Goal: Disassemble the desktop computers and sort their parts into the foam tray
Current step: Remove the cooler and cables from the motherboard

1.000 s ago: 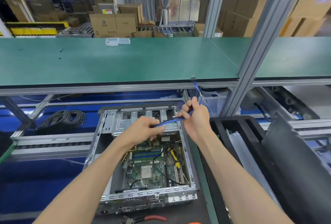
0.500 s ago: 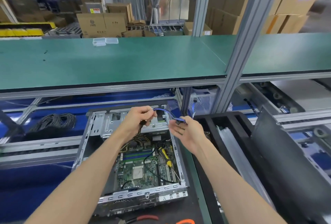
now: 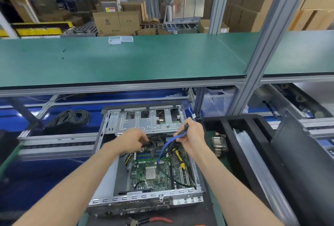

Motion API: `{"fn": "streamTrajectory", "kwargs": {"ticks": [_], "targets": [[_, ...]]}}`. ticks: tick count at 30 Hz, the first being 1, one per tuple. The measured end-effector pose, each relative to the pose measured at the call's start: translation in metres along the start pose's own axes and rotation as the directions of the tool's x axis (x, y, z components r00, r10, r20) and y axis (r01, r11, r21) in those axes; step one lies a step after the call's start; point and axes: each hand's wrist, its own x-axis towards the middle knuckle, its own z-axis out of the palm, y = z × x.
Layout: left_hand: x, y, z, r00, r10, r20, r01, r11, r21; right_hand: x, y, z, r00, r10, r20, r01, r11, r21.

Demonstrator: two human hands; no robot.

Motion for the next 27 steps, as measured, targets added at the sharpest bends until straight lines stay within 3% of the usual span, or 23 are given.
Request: {"fn": "streamTrajectory", "kwargs": {"ticks": [5, 10, 13, 20, 27], "targets": [[0.027, 0.002, 0.041, 0.994, -0.072, 0.081, 0.052, 0.975, 0.218, 0.003, 0.027, -0.007, 0.992, -0.086, 0.094, 0.107, 0.963, -0.248], [0.043, 0.002, 0.069, 0.969, -0.091, -0.229, 0.157, 0.945, 0.288, 0.004, 0.041, -0.006, 0.969, -0.146, 0.197, 0.222, 0.862, -0.455], [0.049, 0.001, 0.078, 0.946, -0.094, -0.312, 0.218, 0.893, 0.394, 0.005, 0.047, -0.004, 0.97, -0.173, 0.171, 0.236, 0.834, -0.499], [0.058, -0.006, 0.091, 0.916, -0.17, -0.363, 0.284, 0.914, 0.289, 0.011, 0.074, -0.003, 0.953, -0.265, 0.151, 0.298, 0.71, -0.639], [0.065, -0.016, 0.097, 0.911, -0.185, -0.37, 0.259, 0.952, 0.162, 0.014, 0.094, -0.005, 0.921, -0.342, 0.188, 0.361, 0.564, -0.743]]}}
